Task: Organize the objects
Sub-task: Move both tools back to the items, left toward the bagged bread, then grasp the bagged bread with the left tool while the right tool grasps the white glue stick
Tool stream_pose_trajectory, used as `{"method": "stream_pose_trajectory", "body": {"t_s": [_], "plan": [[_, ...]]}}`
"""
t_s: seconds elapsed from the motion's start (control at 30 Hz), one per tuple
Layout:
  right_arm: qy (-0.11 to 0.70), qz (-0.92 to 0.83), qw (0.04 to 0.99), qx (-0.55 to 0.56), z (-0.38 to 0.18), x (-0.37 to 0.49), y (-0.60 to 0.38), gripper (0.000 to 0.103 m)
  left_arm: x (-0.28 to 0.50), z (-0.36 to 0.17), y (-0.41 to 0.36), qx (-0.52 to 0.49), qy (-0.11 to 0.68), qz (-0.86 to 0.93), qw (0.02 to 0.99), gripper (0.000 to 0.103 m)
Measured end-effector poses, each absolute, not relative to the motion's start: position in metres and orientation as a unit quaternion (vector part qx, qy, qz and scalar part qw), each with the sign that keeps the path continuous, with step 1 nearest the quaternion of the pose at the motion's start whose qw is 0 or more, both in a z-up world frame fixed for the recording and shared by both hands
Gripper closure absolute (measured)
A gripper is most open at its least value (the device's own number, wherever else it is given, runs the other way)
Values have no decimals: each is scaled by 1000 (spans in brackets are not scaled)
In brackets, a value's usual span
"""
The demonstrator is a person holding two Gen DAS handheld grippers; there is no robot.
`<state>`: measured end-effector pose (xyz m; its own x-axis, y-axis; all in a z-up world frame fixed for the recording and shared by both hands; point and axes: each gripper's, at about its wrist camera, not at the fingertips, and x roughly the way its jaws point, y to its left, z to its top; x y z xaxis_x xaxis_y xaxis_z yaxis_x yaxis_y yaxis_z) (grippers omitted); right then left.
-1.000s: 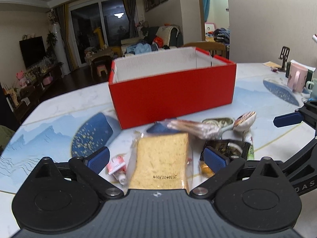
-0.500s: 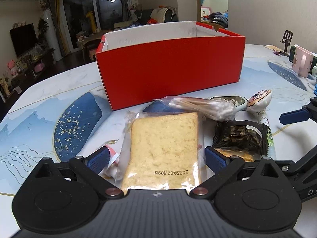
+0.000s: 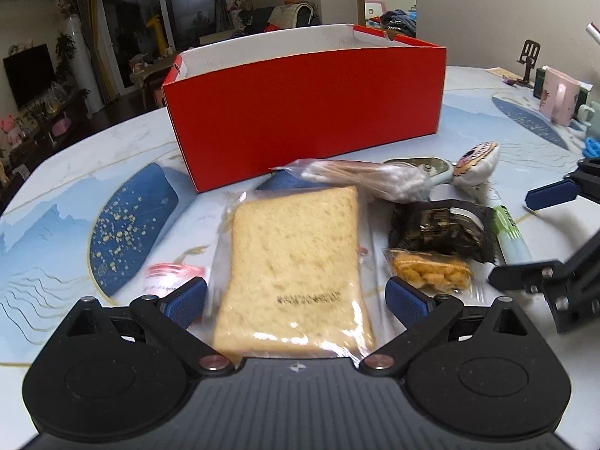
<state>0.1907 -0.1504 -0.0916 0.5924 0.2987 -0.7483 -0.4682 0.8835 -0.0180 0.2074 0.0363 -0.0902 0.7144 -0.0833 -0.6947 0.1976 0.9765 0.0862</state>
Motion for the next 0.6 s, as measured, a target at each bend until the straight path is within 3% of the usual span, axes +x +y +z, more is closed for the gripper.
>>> {"method": "stream_pose_trajectory", "body": {"t_s": [0.27, 0.6], "plan": [[401, 220, 884, -98, -89, 191, -171, 23, 197, -87, 44, 36, 372, -95, 922, 2], [398, 213, 888, -84, -89, 198, -174, 26, 210, -84, 48, 34, 365, -62, 928, 2]]}}
